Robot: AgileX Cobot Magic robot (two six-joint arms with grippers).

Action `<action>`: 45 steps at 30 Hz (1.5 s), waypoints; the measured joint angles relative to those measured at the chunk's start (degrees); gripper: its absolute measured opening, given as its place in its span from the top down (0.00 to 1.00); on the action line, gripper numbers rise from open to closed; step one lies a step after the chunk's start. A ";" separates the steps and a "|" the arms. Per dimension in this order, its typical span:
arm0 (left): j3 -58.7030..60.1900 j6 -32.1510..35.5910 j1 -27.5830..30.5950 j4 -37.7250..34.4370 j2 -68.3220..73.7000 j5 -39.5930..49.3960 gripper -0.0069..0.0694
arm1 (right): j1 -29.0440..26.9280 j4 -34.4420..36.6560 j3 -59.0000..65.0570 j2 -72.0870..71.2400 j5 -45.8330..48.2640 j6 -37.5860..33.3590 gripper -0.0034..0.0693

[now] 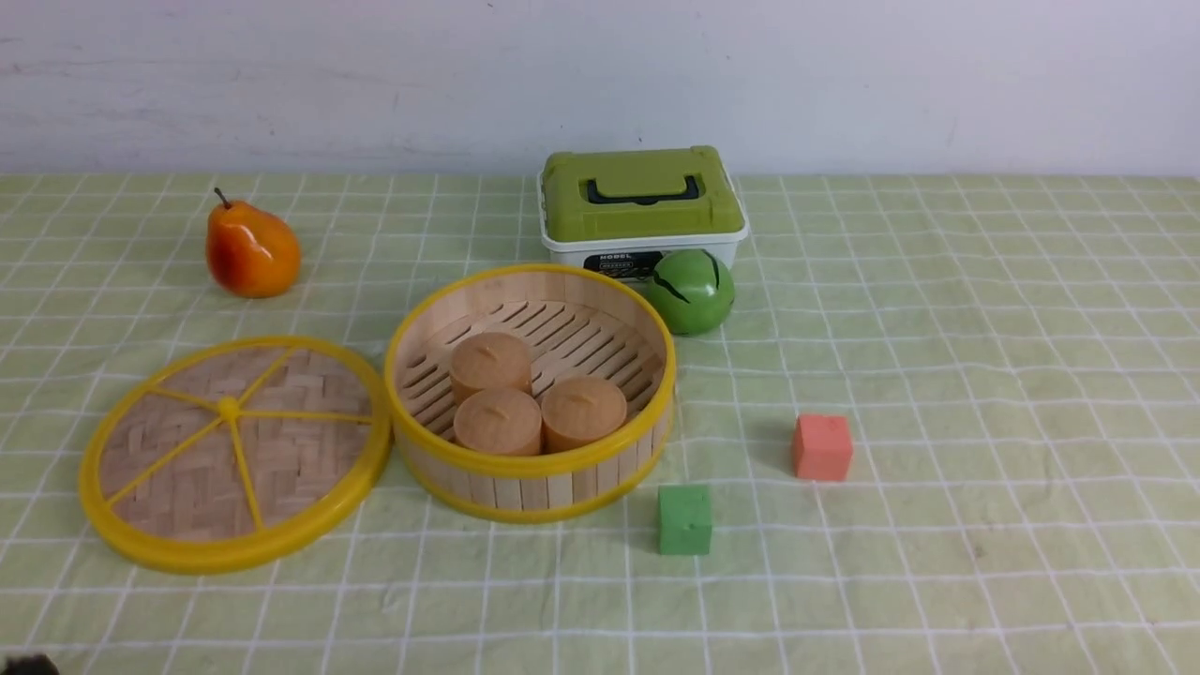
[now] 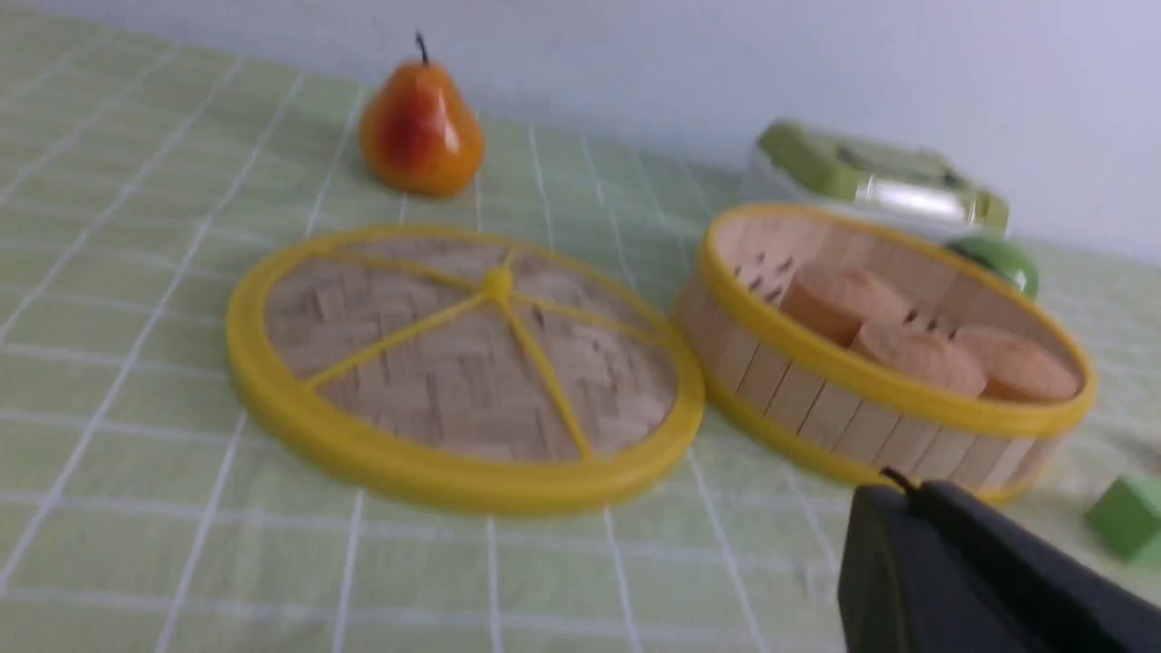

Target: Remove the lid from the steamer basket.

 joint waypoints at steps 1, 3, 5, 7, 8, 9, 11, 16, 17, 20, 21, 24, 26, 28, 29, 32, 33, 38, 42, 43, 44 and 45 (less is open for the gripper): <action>0.00 -0.96 0.00 2.32 0.00 2.51 0.92 | 0.00 0.00 0.00 0.00 0.00 0.00 0.62; 0.22 -2.66 0.00 7.24 0.00 7.21 0.92 | 0.00 0.00 0.00 0.00 0.00 0.00 0.62; 0.30 -3.31 0.00 8.26 0.00 8.25 0.92 | 0.00 0.00 0.00 0.00 0.00 0.00 0.62; 0.30 -3.59 0.05 8.48 -0.06 8.25 0.92 | 0.00 0.00 0.00 0.00 0.00 0.00 0.62; 0.30 -3.98 0.05 8.59 -0.06 8.25 0.92 | 0.00 0.00 0.00 0.00 0.00 0.00 0.62; 0.30 -4.04 0.05 8.60 -0.06 8.25 0.92 | 0.00 0.00 0.00 0.00 0.00 0.00 0.62; 0.30 -4.80 0.05 8.66 -0.06 8.30 0.92 | 0.00 0.00 0.00 0.00 0.00 0.00 0.62; 0.30 -5.00 0.05 8.73 -0.06 8.30 0.92 | 0.00 0.00 0.00 0.00 0.00 0.00 0.62; 0.30 -5.01 0.05 8.73 -0.06 8.30 0.92 | 0.00 0.00 0.00 0.00 0.00 0.00 0.62; 0.30 -5.01 0.05 8.73 -0.06 8.30 0.92 | 0.00 0.00 0.00 0.00 0.00 0.00 0.62; 0.30 -5.01 0.05 8.73 -0.06 8.30 0.92 | 0.00 0.00 0.00 0.00 0.00 0.00 0.62; 0.30 -5.01 0.05 8.73 -0.06 8.30 0.92 | 0.00 0.00 0.00 0.00 0.00 0.00 0.62; 0.30 -5.01 0.05 8.77 -0.06 8.30 0.91 | 0.00 0.00 0.00 0.00 0.00 0.00 0.62; 0.30 -5.01 0.05 8.77 -0.06 8.30 0.91 | 0.00 0.00 0.00 0.00 0.00 0.00 0.62; 0.30 -5.01 0.05 8.77 -0.06 8.30 0.91 | 0.00 0.00 0.00 0.00 0.00 0.00 0.62; 0.30 -5.01 0.05 8.77 -0.06 8.30 0.91 | 0.00 0.00 0.00 0.00 0.00 0.00 0.62; 0.30 -5.01 0.05 8.77 -0.06 8.30 0.91 | 0.00 0.00 0.00 0.00 0.00 0.00 0.62; 0.30 -5.01 0.05 8.77 -0.06 8.30 0.90 | 0.00 0.00 0.00 0.00 0.00 0.00 0.62; 0.30 -5.01 0.05 8.79 -0.06 8.30 0.89 | 0.00 0.00 0.00 0.00 0.00 0.00 0.62; 0.30 -5.01 0.05 8.79 -0.06 8.30 0.89 | 0.00 0.00 0.00 0.00 0.00 0.00 0.62; 0.30 -5.01 0.05 8.79 -0.06 8.30 0.89 | 0.00 0.00 0.00 0.00 0.00 0.00 0.62; 0.30 -5.01 0.05 8.79 -0.06 8.30 0.89 | 0.00 0.00 0.00 0.00 0.00 0.00 0.62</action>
